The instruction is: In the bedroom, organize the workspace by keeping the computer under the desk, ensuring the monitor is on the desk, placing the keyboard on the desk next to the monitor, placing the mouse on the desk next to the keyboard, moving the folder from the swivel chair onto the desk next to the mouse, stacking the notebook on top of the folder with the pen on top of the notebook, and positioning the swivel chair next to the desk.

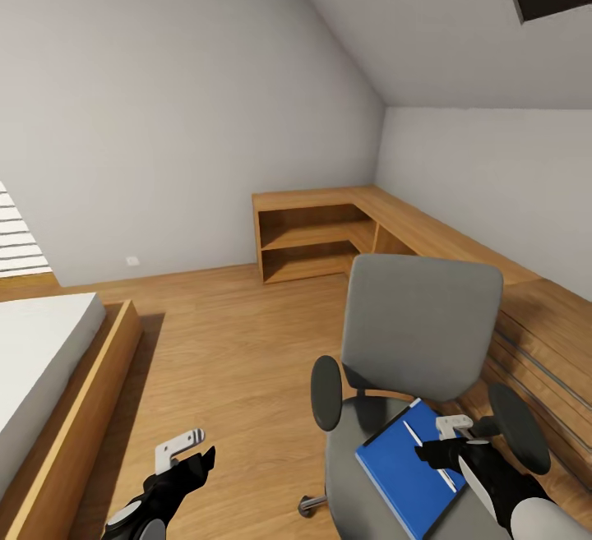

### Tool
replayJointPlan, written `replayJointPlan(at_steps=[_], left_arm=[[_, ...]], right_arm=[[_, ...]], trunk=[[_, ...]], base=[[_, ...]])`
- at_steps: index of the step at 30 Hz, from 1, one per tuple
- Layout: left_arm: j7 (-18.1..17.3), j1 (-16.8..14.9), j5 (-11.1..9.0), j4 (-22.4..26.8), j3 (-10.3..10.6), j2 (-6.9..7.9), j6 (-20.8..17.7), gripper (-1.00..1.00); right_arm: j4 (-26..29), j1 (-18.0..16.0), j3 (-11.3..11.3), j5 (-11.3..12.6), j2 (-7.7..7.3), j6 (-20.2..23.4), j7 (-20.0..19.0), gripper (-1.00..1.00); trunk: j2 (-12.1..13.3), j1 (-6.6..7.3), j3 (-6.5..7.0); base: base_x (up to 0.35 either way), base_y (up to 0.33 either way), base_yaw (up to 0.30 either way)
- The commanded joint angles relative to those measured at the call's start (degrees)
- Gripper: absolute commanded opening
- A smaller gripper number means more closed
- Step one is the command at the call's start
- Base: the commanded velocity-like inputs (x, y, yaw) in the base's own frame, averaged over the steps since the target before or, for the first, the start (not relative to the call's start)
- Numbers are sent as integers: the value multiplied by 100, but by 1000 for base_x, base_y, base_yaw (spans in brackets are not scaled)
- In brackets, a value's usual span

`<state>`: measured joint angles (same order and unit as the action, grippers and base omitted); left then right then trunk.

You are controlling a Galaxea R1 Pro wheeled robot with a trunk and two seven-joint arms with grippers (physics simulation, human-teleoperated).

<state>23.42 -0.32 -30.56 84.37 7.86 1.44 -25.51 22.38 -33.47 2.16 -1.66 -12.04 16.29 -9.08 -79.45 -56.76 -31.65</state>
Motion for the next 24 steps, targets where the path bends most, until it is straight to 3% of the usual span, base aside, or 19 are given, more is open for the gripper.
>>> replayJointPlan(at_steps=[1, 24], left_arm=[[58, -3, -58, 9, 14, 6, -7, 100], [72, -3, -64, 9, 14, -3, -7, 100]], right_arm=[[12, -1, 22, -18, -4, 32, -15, 100], [20, -1, 23, -25, -1, 396, -14, 100]], trunk=[[-3, 0, -6], [-3, 0, -6]], base=[[0, -2, 0], [0, 0, 0]])
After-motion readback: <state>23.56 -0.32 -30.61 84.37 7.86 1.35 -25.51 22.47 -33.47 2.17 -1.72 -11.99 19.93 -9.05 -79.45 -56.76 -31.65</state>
